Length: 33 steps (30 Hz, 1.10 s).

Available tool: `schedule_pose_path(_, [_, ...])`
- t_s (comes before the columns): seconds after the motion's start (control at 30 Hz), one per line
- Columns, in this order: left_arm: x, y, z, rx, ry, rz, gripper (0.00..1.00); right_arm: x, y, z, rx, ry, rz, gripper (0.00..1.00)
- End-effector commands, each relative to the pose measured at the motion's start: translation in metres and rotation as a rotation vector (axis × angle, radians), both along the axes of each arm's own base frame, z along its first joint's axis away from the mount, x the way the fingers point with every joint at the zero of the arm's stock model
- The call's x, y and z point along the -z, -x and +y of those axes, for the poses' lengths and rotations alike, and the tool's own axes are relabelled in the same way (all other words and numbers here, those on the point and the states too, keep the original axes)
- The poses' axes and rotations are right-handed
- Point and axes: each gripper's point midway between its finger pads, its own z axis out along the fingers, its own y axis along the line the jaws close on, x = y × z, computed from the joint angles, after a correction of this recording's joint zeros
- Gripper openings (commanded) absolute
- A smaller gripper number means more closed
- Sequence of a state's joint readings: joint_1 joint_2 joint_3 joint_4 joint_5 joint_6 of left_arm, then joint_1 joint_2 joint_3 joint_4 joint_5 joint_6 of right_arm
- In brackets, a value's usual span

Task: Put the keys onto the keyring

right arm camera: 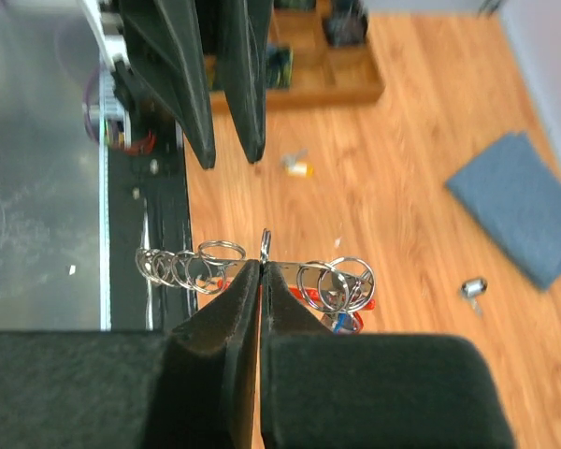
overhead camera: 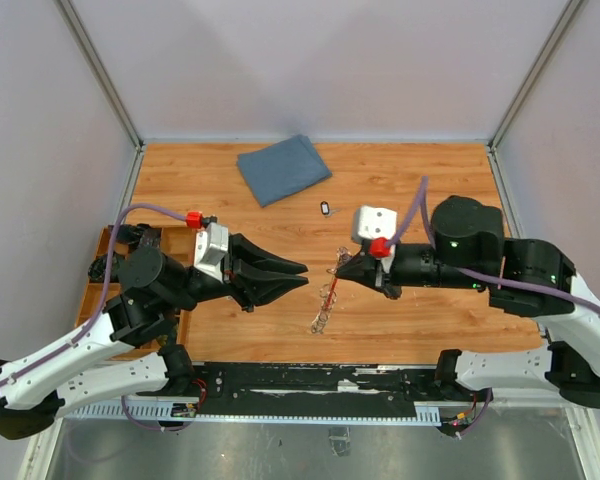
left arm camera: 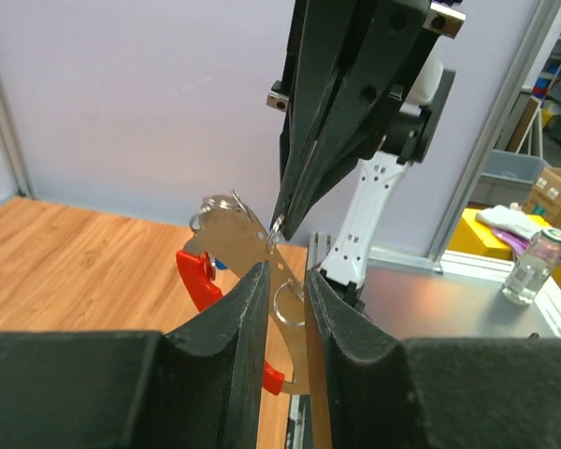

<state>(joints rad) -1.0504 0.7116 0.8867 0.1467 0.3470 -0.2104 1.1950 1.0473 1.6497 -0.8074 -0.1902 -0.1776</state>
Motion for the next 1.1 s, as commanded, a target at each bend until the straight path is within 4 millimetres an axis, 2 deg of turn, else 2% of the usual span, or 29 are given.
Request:
schedule_pose_path(0.0, [0.006,-0.007,-0.002,-0.033,-0.057,-0.016,0.27,0.055,0.000,-0.032,0.043,0.317,0.092,0.00])
schedule_pose_path(0.23, [0.038,-0.012,-0.022,0.004,-0.192,-0.012,0.28,0.067,-0.002,-0.027,0.052,0.423,0.144,0.00])
schedule_pose_path(0.37, [0.054,-0.018,-0.024,-0.019,-0.234,-0.010,0.28,0.081,-0.005,-0.036,0.102,0.560,0.193,0.00])
schedule_pose_path(0.47, [0.059,-0.020,-0.023,-0.035,-0.244,-0.011,0.29,0.091,-0.011,-0.043,0.159,0.640,0.214,0.00])
schedule_pose_path(0.6, [0.057,-0.018,-0.024,-0.018,-0.236,-0.017,0.34,0.089,-0.003,-0.029,0.097,0.581,0.235,0.00])
schedule_pose_path(0.77, [0.063,-0.017,-0.028,-0.004,-0.261,-0.032,0.38,0.083,-0.006,-0.018,0.069,0.539,0.200,0.00])
schedule_pose_path(0.9, [0.071,-0.022,-0.030,-0.017,-0.299,-0.047,0.39,0.078,-0.006,-0.011,0.039,0.513,0.182,0.00])
schedule_pose_path(1.07, [0.069,-0.019,-0.033,0.007,-0.307,-0.068,0.38,0.073,-0.004,-0.006,0.016,0.480,0.175,0.00])
